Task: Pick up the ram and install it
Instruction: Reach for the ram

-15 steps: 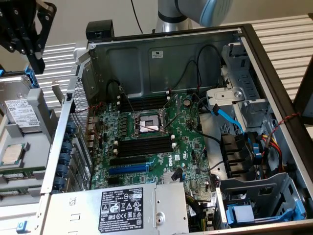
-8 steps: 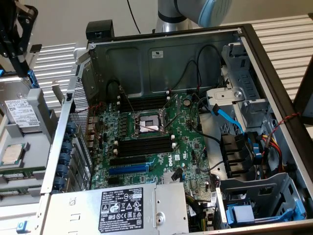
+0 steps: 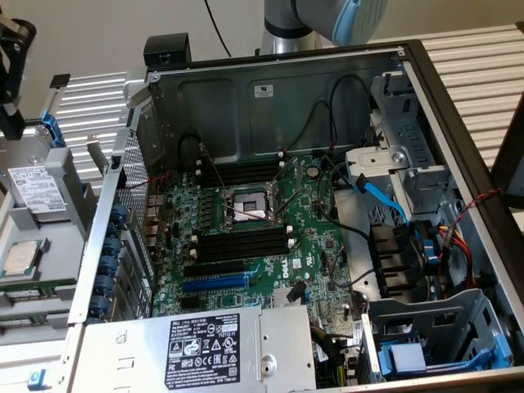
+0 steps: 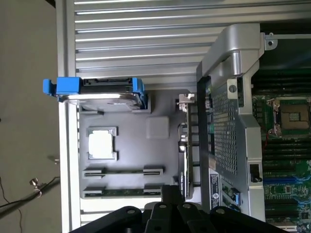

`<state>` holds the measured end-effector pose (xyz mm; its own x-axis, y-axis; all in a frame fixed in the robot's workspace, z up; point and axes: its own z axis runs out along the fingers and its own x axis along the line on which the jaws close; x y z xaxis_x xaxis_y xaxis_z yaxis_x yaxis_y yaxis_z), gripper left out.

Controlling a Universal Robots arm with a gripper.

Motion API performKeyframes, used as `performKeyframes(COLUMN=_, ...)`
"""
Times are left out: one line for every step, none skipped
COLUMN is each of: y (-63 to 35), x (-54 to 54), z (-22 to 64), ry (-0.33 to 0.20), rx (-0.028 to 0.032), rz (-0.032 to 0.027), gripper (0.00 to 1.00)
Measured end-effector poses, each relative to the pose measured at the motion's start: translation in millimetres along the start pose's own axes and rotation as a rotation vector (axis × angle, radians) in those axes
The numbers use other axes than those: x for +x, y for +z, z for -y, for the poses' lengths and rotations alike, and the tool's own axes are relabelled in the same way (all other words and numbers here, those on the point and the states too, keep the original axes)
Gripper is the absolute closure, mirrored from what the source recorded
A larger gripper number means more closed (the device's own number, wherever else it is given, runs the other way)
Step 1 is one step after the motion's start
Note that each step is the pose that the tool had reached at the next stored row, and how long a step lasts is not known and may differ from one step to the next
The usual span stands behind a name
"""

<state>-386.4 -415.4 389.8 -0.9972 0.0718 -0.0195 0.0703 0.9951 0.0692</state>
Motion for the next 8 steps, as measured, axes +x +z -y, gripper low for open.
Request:
performKeyframes(y=0.1, x=3.5, z=1.1, ry=0.0, rx=-0.0011, rz=-0.0002, gripper=0.89)
performKeyframes(y=0.4, x=7.2, z=1.9, ry=0.0, rx=-0.0018, rz=-0.0002, gripper=0.89)
performKeyframes(y=0.6, x=11.0, z=2.6, ry=0.0, rx=-0.0023, rz=-0.0002, gripper=0.89)
performKeyframes(y=0.9, x=14.6, z=3.3, ry=0.0, rx=-0.0029, rz=-0.0003, gripper=0.89)
performKeyframes(y=1.2, x=18.0, z=4.0, ry=0.0, rx=-0.0034, rz=-0.0003, gripper=0.89)
performKeyframes(y=1.5, x=21.6, z=4.7, ry=0.0, rx=-0.0037, rz=-0.0004, gripper=0.89)
performKeyframes(y=1.8, x=25.8, z=5.4, ry=0.0, rx=-0.0039, rz=-0.0004, gripper=0.89)
performKeyframes(y=2.0, x=29.9, z=6.1, ry=0.0, rx=-0.0039, rz=-0.0004, gripper=0.89)
